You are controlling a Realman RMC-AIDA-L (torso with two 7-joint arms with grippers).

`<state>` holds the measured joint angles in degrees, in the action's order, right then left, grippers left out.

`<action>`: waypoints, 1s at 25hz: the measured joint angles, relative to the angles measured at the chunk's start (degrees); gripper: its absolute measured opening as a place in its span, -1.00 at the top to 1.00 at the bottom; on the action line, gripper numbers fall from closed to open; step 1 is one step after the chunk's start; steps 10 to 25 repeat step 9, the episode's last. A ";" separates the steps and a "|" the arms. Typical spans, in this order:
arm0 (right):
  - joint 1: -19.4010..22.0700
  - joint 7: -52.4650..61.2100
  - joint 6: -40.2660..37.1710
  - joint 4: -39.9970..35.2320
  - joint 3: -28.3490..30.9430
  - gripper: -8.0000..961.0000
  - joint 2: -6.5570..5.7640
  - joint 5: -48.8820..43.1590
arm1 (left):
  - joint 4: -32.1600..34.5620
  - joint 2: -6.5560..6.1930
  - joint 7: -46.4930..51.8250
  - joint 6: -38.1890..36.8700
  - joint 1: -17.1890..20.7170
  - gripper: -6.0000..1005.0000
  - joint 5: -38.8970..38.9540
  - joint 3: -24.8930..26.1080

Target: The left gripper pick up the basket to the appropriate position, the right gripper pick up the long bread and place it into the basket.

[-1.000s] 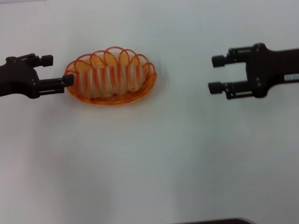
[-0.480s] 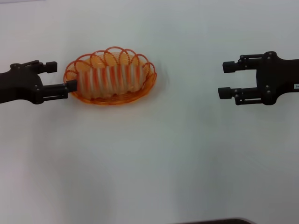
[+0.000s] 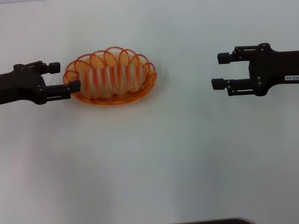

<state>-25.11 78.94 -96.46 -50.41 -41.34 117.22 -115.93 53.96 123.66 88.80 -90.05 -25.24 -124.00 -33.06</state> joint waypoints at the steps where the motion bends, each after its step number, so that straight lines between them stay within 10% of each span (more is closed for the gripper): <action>1: -0.20 -0.08 0.25 0.32 0.00 -0.53 -0.02 0.00 | 0.01 0.00 0.02 -0.03 -0.02 -0.71 0.01 -0.04; 25: -1.62 -0.98 1.70 2.69 -0.08 -0.53 -0.50 -0.05 | 0.13 -0.06 0.51 -0.10 -0.30 -0.71 0.07 -0.29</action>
